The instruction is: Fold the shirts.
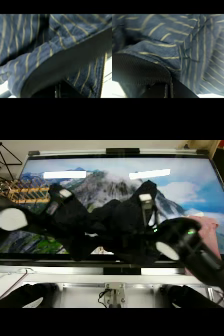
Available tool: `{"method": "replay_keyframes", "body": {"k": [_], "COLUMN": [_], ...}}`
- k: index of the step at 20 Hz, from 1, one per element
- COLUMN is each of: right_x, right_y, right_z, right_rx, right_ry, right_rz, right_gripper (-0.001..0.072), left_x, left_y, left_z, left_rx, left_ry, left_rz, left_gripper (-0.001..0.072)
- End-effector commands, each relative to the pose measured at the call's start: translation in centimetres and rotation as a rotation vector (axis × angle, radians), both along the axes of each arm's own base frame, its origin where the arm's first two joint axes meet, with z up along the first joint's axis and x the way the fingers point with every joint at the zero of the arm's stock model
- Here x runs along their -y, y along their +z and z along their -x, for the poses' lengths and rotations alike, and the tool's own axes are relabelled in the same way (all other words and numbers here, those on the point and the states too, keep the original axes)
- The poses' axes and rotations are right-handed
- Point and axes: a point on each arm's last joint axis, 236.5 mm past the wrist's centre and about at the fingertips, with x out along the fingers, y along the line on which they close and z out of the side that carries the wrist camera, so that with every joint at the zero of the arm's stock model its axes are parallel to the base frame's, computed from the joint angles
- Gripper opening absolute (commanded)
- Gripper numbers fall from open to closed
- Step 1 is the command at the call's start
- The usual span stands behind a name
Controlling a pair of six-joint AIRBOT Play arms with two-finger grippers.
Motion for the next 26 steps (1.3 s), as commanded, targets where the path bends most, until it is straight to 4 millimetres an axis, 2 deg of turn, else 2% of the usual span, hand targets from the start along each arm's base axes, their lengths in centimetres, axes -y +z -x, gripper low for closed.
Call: {"method": "replay_keyframes", "body": {"k": [1, 2, 4, 5, 7, 10, 12, 14, 16, 17, 18, 20, 21, 22, 24, 26], "right_x": [-2.6, -3.1, -3.7, -4.1, -4.8, -5.3, -5.6, -5.9, -6.2, -6.3, -6.3, -6.1, -6.0, -5.8, -5.7, -5.5], "right_y": [-3.0, -2.6, -2.3, -2.1, -1.9, -1.9, -1.9, -2.0, -2.0, -2.1, -2.2, -2.5, -2.6, -2.7, -2.8, -2.8], "right_z": [-1.1, -1.4, -1.6, -1.6, -1.5, -1.0, -0.6, -0.3, 0.4, 0.7, 1.0, 1.4, 1.6, 1.7, 1.6, 1.4], "right_rx": [0.037, 0.053, 0.067, 0.068, 0.063, 0.037, 0.019, 0.001, -0.033, -0.049, -0.061, -0.084, -0.090, -0.094, -0.091, -0.080], "right_ry": [-0.011, -0.008, -0.009, -0.008, -0.006, -0.009, -0.010, -0.012, -0.016, -0.017, -0.018, -0.020, -0.020, -0.021, -0.021, -0.020], "right_rz": [-0.083, -0.107, -0.139, -0.157, -0.189, -0.214, -0.228, -0.243, -0.262, -0.266, -0.265, -0.256, -0.248, -0.240, -0.232, -0.223], "right_gripper": [0.0089, 0.0089, 0.0089, 0.0089, 0.0089, 0.0089, 0.0089, 0.0089, 0.0089, 0.0089, 0.0089, 0.0089, 0.0089, 0.0089, 0.0089, 0.0089], "left_x": [-1.0, -0.9, -0.7, -1.0, -3.4, -8.2, -12.8, -19.3, -25.7, -28.7, -31.3, -35.8, -37.1, -37.7, -37.2, -37.0], "left_y": [-4.8, -4.5, -2.7, -1.3, 2.5, 10.1, 13.4, 14.5, 13.7, 12.5, 10.9, 6.8, 4.5, 2.8, -0.6, -4.1], "left_z": [1.5, 1.3, 0.7, 0.0, -2.3, -6.5, -8.9, -11.1, -12.9, -13.6, -13.8, -13.6, -13.8, -14.4, -16.5, -17.3], "left_rx": [-0.094, -0.086, -0.048, -0.012, 0.119, 0.369, 0.468, 0.525, 0.543, 0.533, 0.496, 0.380, 0.324, 0.292, 0.240, 0.162], "left_ry": [0.025, 0.025, 0.024, 0.026, 0.049, 0.093, 0.205, 0.418, 0.617, 0.713, 0.797, 0.959, 0.999, 1.008, 0.954, 0.912], "left_rz": [-0.055, -0.050, -0.034, -0.044, -0.119, -0.197, -0.209, -0.214, -0.185, -0.157, -0.132, -0.096, -0.075, -0.045, 0.025, 0.047], "left_gripper": [0.0048, 0.0119, 0.0423, 0.0479, 0.0479, 0.0480, 0.0480, 0.0479, 0.0481, 0.0562, 0.0617, 0.0621, 0.0620, 0.0620, 0.0619, 0.0614]}}
